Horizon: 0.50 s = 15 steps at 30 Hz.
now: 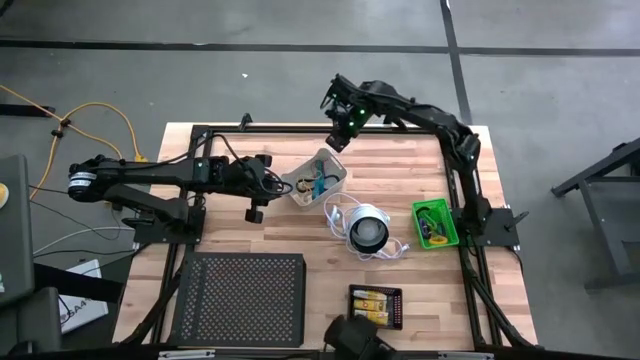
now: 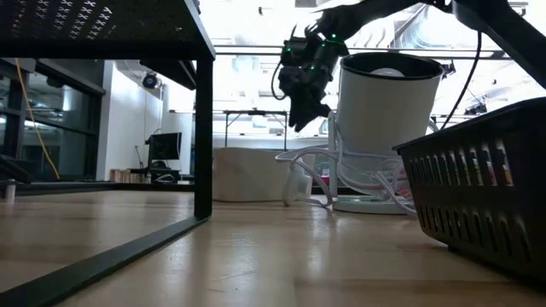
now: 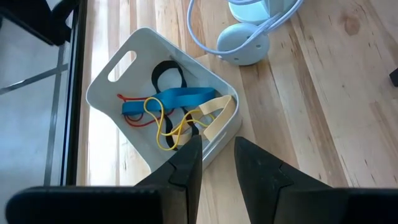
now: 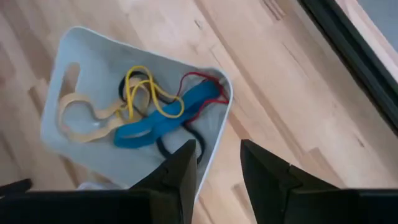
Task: Pick & Place Office Desk Supplies
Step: Put the gray bin on the shelf
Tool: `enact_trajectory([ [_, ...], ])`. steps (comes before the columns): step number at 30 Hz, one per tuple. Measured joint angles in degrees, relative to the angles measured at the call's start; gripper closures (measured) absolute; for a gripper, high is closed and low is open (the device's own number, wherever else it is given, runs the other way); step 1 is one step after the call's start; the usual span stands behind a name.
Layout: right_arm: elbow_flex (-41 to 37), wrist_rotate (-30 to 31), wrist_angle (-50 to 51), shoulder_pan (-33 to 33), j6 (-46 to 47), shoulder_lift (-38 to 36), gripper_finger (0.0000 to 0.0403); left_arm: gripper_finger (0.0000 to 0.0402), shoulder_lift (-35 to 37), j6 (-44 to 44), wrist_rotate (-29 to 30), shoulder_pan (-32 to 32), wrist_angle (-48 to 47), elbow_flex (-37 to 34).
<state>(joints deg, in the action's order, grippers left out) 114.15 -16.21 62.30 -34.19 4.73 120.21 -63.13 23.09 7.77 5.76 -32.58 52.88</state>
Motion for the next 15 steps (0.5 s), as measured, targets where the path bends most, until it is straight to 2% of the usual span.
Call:
enact_trajectory([
  [4,0.0,-1.9,1.4,-1.0,-1.7,-2.1,0.0291,0.0313,0.0,0.0,0.0,0.0,0.0,0.0],
  [10,0.0,-2.1,-1.7,-2.6,-4.9,-7.1,0.0291,0.0313,0.0,0.0,0.0,0.0,0.1,0.0],
  [15,0.0,1.7,-3.9,-3.4,-4.9,-8.9,0.0291,0.0313,0.0,0.0,0.0,0.0,0.4,0.0],
])
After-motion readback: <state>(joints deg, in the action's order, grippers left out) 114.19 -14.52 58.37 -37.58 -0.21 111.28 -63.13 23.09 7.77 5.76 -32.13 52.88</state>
